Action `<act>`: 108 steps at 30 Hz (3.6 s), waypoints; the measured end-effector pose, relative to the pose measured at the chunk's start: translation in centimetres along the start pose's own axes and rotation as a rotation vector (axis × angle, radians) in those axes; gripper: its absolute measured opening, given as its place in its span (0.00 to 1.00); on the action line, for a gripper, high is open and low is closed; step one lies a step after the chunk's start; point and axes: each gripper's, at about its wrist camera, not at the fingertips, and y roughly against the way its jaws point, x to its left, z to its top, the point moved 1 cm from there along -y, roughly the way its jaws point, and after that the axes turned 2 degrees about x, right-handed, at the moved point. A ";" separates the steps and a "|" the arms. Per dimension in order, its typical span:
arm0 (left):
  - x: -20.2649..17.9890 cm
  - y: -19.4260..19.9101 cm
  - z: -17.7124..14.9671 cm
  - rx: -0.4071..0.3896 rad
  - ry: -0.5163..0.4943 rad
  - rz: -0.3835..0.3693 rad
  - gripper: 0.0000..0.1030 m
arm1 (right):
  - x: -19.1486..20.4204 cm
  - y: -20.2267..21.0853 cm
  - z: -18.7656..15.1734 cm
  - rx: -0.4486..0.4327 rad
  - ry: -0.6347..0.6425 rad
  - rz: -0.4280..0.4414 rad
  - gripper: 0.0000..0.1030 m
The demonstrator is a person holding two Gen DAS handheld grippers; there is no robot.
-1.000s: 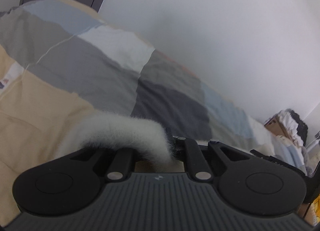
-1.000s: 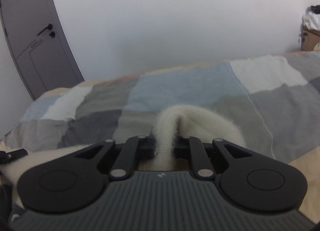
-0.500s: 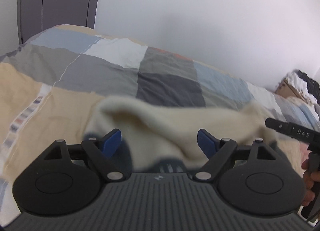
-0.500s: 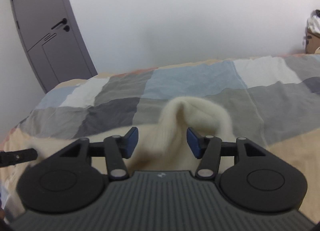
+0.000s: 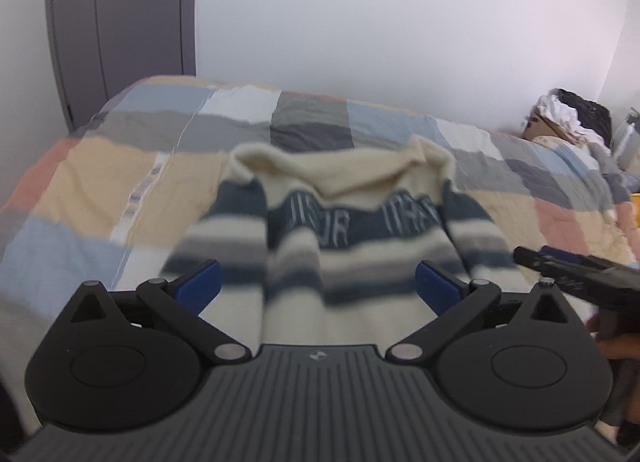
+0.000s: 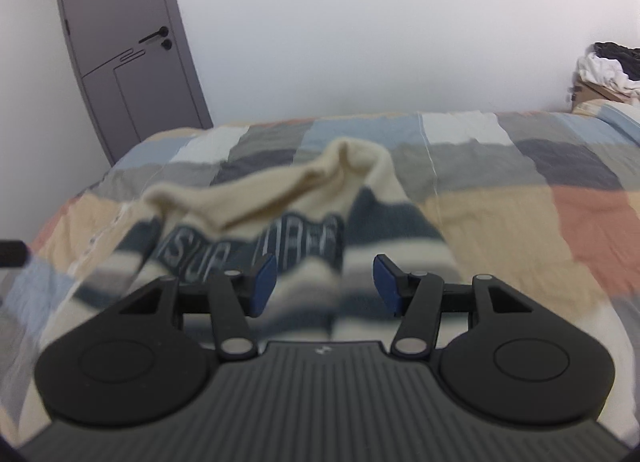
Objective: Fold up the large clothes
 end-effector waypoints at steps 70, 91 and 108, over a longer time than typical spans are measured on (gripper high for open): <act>-9.0 5.1 -4.1 0.096 0.119 -0.029 1.00 | -10.6 6.5 -8.6 0.299 -0.129 0.035 0.14; -6.6 -13.4 -11.3 0.148 0.028 -0.005 1.00 | -29.4 -1.9 -3.8 0.064 -0.226 -0.478 0.14; -6.2 -13.4 -13.4 0.145 -0.059 0.042 1.00 | -22.6 8.6 3.0 0.043 -0.299 -0.158 0.14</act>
